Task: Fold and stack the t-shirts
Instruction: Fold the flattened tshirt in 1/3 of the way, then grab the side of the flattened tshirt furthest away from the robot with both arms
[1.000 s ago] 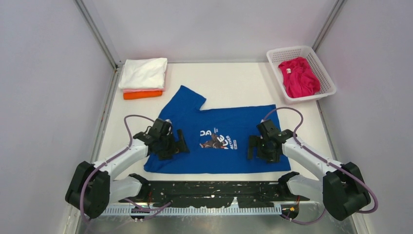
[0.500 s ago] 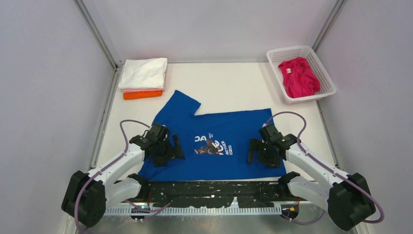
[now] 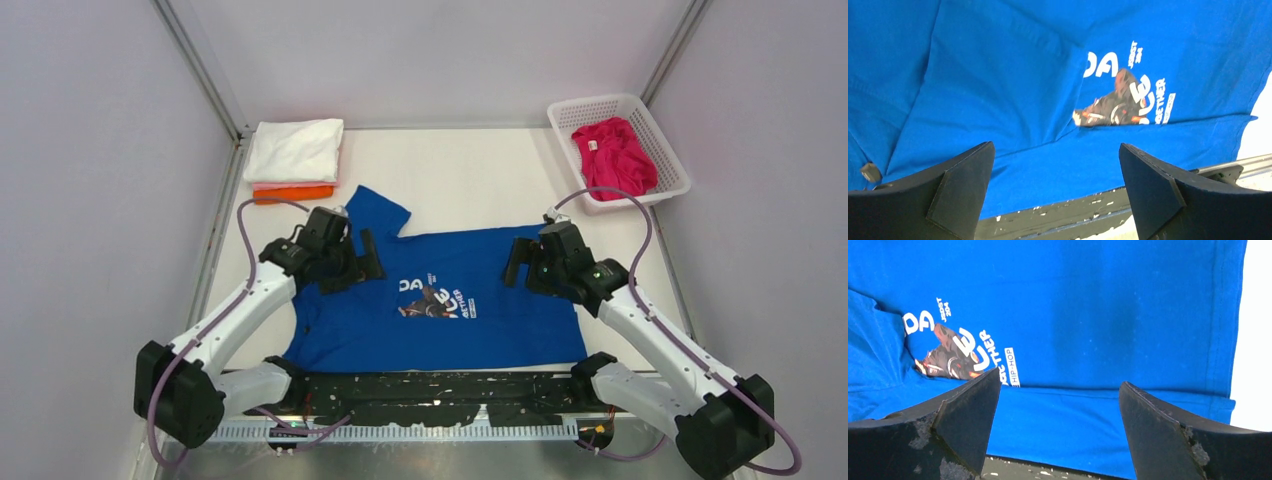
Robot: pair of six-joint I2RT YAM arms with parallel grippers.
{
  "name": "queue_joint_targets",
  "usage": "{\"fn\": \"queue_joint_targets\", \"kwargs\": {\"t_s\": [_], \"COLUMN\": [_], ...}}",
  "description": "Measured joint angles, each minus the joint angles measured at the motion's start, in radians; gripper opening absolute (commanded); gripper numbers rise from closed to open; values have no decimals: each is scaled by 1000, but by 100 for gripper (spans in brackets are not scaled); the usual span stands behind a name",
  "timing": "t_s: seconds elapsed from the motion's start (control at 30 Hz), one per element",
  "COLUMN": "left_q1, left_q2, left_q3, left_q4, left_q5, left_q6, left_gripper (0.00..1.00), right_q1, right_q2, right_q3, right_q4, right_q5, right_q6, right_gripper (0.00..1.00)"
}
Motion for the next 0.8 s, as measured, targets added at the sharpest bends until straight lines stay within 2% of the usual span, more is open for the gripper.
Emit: {"fn": "queue_joint_targets", "kwargs": {"t_s": [0.3, 0.6, 0.8], "left_q1": [50, 163, 207], "left_q2": [315, 656, 949], "left_q3": [294, 632, 1004], "left_q4": [27, 37, -56], "left_q5": [-29, -21, -36], "left_q6": [77, 134, 183], "left_gripper": [100, 100, 100], "right_q1": [-20, -159, -238], "right_q2": [187, 343, 389], "right_q3": [-27, -89, -62], "right_q4": [96, 198, 246], "right_q5": [-4, -43, -79], "right_q6": [-43, -90, -122], "right_gripper": [95, 95, 95]}}
